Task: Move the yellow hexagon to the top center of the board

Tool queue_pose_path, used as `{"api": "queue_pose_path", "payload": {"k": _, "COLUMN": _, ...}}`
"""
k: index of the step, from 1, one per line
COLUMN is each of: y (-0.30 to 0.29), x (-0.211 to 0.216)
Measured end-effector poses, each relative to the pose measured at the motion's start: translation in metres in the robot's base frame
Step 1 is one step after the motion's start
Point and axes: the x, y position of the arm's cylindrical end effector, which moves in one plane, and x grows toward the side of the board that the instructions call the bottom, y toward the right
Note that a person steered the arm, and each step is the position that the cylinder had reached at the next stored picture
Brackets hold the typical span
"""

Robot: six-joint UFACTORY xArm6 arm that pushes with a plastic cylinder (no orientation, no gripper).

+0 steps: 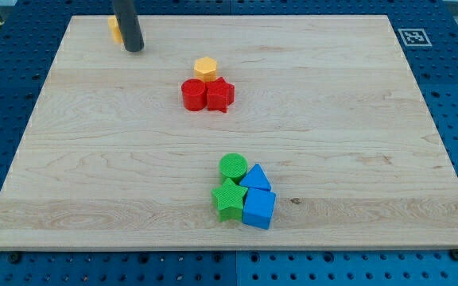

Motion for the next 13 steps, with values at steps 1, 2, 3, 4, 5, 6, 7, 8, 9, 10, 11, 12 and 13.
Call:
{"api": "queue_pose_path", "payload": {"k": 1, "y": 0.017, "x": 0.020}}
{"api": "queue_pose_path", "payload": {"k": 2, "y": 0.046, "x": 0.058}}
{"api": "queue_pose_path", "payload": {"k": 3, "y": 0.084, "x": 0.084}}
{"api": "queue_pose_path", "payload": {"k": 4, "y": 0.136, "x": 0.094}}
{"api": "queue_pose_path", "payload": {"k": 5, "y": 0.170, "x": 0.094}}
{"api": "queue_pose_path", "payload": {"k": 6, "y": 0.176, "x": 0.100}}
{"api": "queue_pose_path", "payload": {"k": 7, "y": 0.149, "x": 0.113}}
{"api": "queue_pose_path", "payload": {"k": 8, "y": 0.129, "x": 0.111}}
{"api": "queue_pose_path", "payload": {"k": 9, "y": 0.144, "x": 0.077}}
{"api": "queue_pose_path", "payload": {"k": 10, "y": 0.156, "x": 0.071}}
{"api": "queue_pose_path", "payload": {"k": 11, "y": 0.156, "x": 0.074}}
{"api": "queue_pose_path", "payload": {"k": 12, "y": 0.143, "x": 0.084}}
{"api": "queue_pose_path", "payload": {"k": 13, "y": 0.137, "x": 0.060}}
